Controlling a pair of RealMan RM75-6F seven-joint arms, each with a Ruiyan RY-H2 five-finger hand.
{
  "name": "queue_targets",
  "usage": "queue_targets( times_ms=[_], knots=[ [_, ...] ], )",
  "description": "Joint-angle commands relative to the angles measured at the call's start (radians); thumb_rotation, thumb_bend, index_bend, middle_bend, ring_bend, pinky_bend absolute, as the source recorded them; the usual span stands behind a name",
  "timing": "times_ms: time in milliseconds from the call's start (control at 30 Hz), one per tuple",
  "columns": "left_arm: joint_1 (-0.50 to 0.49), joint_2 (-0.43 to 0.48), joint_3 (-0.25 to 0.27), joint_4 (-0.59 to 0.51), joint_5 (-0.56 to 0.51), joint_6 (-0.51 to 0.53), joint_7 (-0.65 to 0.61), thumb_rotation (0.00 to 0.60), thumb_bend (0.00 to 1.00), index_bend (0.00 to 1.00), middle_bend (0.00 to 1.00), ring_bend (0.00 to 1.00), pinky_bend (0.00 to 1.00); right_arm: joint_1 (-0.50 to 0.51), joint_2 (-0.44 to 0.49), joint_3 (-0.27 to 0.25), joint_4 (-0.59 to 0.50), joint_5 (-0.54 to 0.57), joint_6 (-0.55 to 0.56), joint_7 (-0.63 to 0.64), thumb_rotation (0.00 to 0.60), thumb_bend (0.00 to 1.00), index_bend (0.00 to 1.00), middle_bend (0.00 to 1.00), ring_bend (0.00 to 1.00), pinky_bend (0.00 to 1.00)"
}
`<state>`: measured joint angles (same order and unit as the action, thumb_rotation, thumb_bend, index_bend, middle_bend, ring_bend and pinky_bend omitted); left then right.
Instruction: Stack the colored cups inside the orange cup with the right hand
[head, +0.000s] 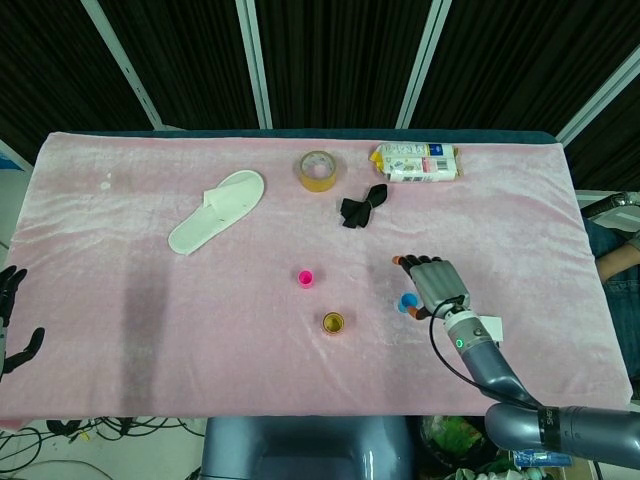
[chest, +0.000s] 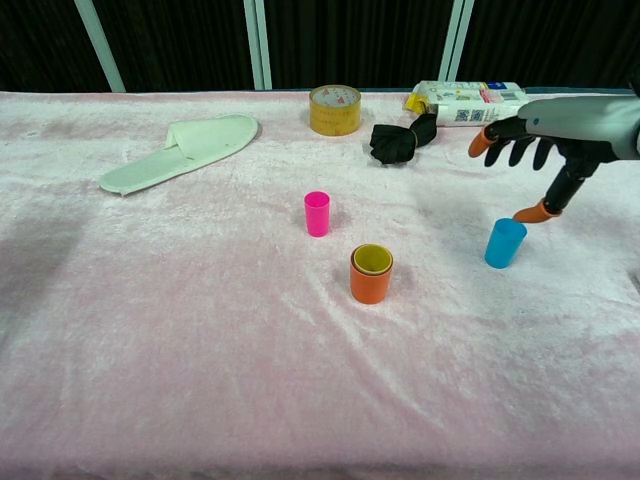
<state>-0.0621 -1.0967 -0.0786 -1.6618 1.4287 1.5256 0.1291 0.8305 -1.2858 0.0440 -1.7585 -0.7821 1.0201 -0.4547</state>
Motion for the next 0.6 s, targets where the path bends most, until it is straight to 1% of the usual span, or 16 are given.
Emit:
queue_targets(
  times_ms=[33, 200, 300, 433, 600],
  knots=[
    [0.000, 0.000, 0.000, 0.000, 0.000, 0.001, 0.000, 0.600, 0.34, 0.07, 0.05, 0.00, 0.01, -0.012, -0.001, -0.006, 0.009, -0.011, -0.005, 0.009, 0.600, 0.16, 0.19, 0.20, 0.21, 0.26],
    [-0.001, -0.001, 0.001, 0.002, 0.000, -0.002, 0.002, 0.600, 0.34, 0.07, 0.05, 0.00, 0.01, -0.027, -0.001, -0.009, 0.020, -0.020, -0.013, 0.017, 0.600, 0.16, 0.19, 0.21, 0.21, 0.26],
    [-0.001, -0.002, 0.001, 0.002, 0.001, -0.003, 0.004, 0.600, 0.34, 0.07, 0.05, 0.00, 0.01, -0.035, -0.004, -0.011, 0.027, -0.019, -0.022, 0.022, 0.600, 0.16, 0.19, 0.24, 0.21, 0.26],
    [-0.001, -0.003, 0.001, 0.002, 0.001, -0.002, 0.007, 0.600, 0.34, 0.07, 0.05, 0.00, 0.01, -0.047, -0.022, -0.013, 0.050, -0.030, -0.031, 0.033, 0.600, 0.16, 0.25, 0.29, 0.21, 0.26],
    [0.001, -0.002, -0.001, 0.001, -0.002, 0.002, 0.007, 0.600, 0.34, 0.07, 0.05, 0.00, 0.01, -0.065, -0.067, -0.007, 0.103, -0.058, -0.037, 0.067, 0.600, 0.17, 0.31, 0.33, 0.21, 0.26]
  ],
)
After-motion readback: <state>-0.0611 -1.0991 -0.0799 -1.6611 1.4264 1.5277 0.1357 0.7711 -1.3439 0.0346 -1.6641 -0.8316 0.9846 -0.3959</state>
